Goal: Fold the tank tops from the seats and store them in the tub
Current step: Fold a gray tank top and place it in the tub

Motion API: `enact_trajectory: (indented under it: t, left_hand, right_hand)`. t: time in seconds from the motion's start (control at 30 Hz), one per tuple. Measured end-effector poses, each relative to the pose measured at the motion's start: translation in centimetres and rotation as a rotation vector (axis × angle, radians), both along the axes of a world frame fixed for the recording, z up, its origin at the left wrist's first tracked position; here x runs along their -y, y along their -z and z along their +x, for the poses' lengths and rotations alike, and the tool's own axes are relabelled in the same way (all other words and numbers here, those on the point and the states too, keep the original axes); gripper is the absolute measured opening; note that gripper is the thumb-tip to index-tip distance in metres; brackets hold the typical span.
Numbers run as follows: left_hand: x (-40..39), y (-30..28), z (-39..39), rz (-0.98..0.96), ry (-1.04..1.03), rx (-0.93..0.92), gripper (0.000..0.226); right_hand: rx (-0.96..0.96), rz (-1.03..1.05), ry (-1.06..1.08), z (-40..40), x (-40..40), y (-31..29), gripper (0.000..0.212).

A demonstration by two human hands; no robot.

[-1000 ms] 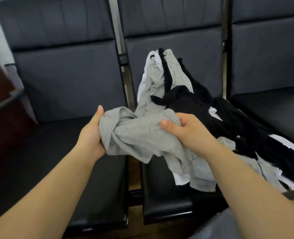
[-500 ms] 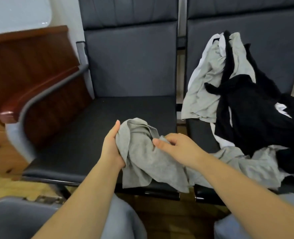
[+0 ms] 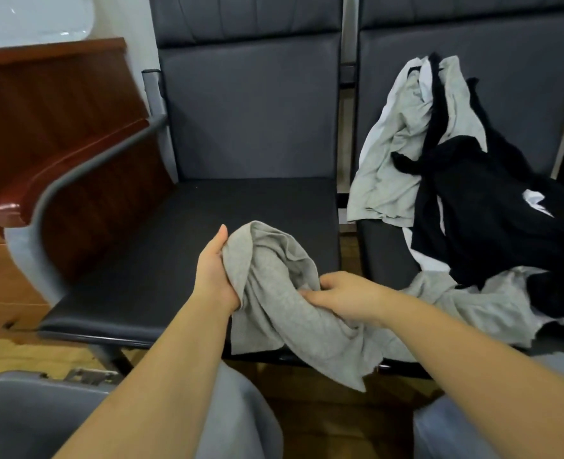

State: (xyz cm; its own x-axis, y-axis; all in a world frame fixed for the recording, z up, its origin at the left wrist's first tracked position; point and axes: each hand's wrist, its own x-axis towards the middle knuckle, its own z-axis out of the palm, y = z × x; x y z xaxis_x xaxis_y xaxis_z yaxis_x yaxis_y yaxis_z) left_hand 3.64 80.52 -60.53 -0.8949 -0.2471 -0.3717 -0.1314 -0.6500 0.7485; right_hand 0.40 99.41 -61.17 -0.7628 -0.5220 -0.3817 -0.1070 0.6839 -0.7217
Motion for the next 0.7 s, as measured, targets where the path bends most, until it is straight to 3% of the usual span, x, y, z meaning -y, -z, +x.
enact_trajectory:
  t: [0.13, 0.33, 0.57, 0.63, 0.7]
  left_hand:
    - [-0.1, 0.5, 0.1, 0.009, -0.04, 0.025, 0.058]
    - [-0.3, 0.4, 1.1, -0.045, 0.044, 0.041, 0.052]
    - [-0.4, -0.4, 2.1, -0.09, 0.121, 0.063, 0.05]
    - [-0.5, -0.6, 2.4, -0.12, 0.162, 0.093, 0.047]
    - [-0.5, -0.6, 2.7, -0.13, 0.184, 0.1, 0.046]
  right_hand:
    - [0.043, -0.14, 0.095, 3.7, 2.1, 1.6, 0.025]
    - [0.431, -0.471, 0.183, 6.3, 3.8, 2.4, 0.009]
    - [0.441, -0.776, 0.463, 3.2, 1.9, 1.3, 0.03]
    - [0.451, -0.88, 0.467, 2.4, 1.1, 0.6, 0.022]
    - [0.386, -0.851, 0.422, 1.9, 0.3, -0.1, 0.012]
